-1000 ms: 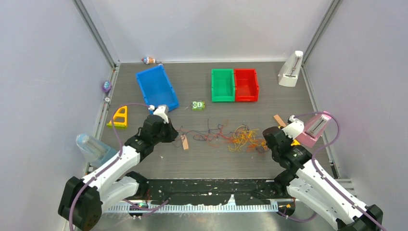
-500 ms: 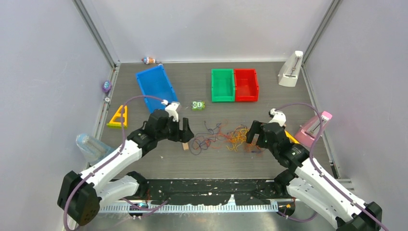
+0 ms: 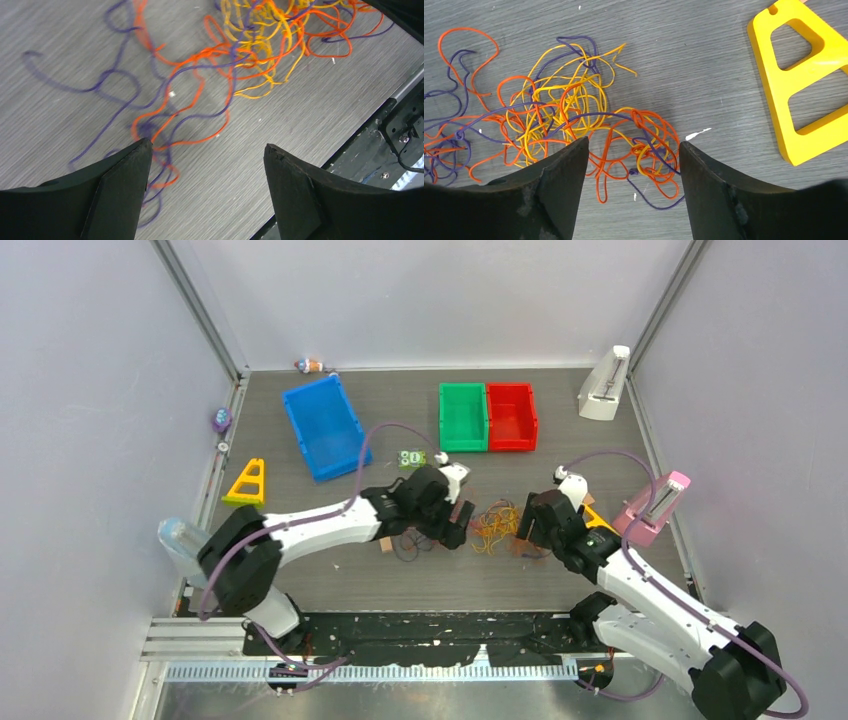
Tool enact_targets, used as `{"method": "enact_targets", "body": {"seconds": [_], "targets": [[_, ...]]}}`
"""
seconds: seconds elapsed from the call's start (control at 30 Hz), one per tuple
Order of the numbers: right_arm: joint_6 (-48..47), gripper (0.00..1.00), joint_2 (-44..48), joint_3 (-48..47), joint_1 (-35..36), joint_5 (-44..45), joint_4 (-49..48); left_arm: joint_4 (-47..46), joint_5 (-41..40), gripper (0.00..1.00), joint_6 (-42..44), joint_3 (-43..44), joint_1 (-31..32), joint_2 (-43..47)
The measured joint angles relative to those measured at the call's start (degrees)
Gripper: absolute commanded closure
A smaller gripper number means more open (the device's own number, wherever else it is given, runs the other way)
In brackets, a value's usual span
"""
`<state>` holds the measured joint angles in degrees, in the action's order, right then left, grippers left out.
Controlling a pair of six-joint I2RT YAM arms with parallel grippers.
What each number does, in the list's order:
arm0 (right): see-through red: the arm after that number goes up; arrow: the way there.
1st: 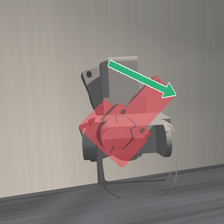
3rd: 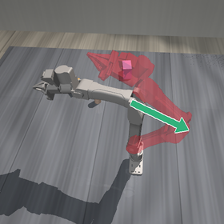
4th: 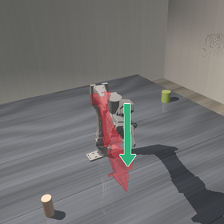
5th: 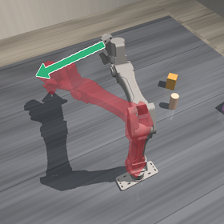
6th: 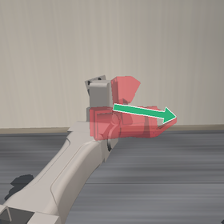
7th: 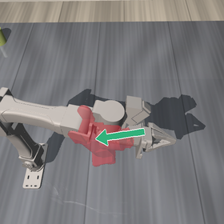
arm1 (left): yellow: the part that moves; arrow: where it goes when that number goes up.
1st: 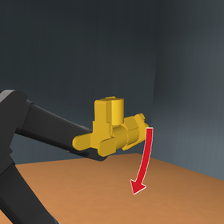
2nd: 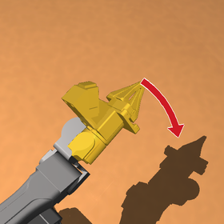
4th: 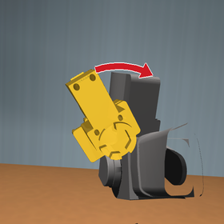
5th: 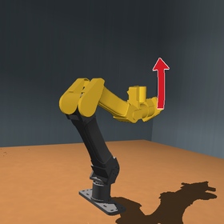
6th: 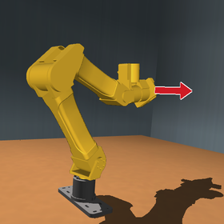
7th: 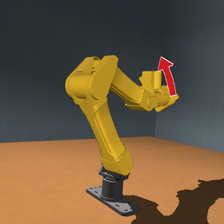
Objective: Untangle the cables
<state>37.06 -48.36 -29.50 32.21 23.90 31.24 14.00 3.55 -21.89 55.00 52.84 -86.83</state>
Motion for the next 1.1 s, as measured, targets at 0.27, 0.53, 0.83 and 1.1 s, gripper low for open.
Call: {"method": "enact_targets", "body": {"seconds": [0.27, 0.53, 0.83, 1.1], "targets": [[1.68, 0.53, -6.62, 4.55, -0.35, -6.82, -7.69, -0.94, 1.22, 0.14, -1.64, 13.33, 4.68, -17.27], [-0.28, 0.59, -2.99, 5.95, -0.37, -17.64, -13.79, -1.88, 5.64, 1.00, -5.99, 21.84, 3.41, -28.83], [-1.92, 0.08, 8.44, 3.78, -4.07, -7.63, -5.20, -14.60, 14.53, 1.00, -10.82, 7.21, -3.48, -22.75], [-9.07, 0.02, -1.49, 3.52, -7.63, -24.26, -13.75, -16.28, 19.93, 1.00, -7.45, 0.35, -4.94, -15.54]]}}
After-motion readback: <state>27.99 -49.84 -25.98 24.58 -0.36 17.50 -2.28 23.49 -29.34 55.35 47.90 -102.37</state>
